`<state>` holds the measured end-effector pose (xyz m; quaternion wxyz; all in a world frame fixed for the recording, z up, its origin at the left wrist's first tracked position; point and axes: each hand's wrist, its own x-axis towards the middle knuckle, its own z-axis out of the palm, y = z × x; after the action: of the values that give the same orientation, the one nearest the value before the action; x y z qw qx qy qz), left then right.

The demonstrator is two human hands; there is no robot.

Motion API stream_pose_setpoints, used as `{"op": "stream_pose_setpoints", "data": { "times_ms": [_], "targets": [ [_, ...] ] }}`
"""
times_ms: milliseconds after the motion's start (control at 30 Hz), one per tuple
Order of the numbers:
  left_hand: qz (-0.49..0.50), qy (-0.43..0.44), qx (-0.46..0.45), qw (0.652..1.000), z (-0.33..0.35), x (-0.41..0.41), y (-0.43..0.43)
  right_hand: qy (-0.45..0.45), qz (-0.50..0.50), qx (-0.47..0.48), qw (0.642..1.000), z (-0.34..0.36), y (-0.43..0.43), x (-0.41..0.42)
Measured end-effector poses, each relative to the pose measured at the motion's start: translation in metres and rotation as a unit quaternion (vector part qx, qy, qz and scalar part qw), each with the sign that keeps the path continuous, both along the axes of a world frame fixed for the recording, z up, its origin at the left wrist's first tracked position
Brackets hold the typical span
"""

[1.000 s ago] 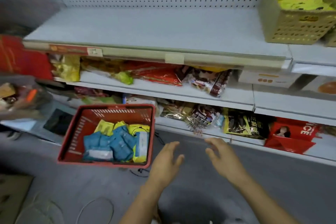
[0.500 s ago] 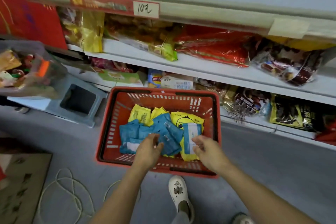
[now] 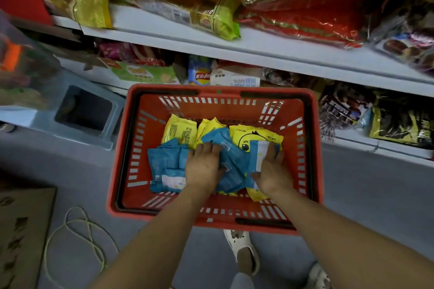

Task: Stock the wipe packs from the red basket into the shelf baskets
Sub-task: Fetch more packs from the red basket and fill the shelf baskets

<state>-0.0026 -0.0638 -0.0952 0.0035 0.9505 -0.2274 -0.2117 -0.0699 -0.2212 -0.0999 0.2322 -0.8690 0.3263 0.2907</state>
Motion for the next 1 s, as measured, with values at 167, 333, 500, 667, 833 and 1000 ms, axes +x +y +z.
{"op": "stream_pose_setpoints", "data": {
  "times_ms": [167,333,500,667,833,1000],
  "targets": [
    [-0.063,0.045,0.017,0.997,-0.005,0.006,-0.003,-0.025,-0.088,0.013,0.996,-0.005,-0.005,-0.002],
    [0.074,0.11,-0.119,0.984,0.029,-0.006,0.003,-0.124,-0.205,0.141,0.96,0.021,-0.005,-0.006],
    [0.27,0.095,-0.261,0.922,0.09,-0.033,-0.004,-0.233,-0.264,0.255,0.901,0.083,-0.017,-0.033],
    [0.292,0.127,-0.326,0.89,0.147,-0.094,-0.045,-0.296,-0.275,0.294,0.866,0.152,-0.07,-0.084],
    [0.366,0.228,-0.472,0.769,0.205,-0.155,-0.135,-0.315,-0.284,0.345,0.837,0.21,-0.148,-0.152],
    [0.36,0.314,-0.566,0.672,0.251,-0.223,-0.234,-0.361,-0.301,0.323,0.821,0.261,-0.236,-0.228]
  ]
}}
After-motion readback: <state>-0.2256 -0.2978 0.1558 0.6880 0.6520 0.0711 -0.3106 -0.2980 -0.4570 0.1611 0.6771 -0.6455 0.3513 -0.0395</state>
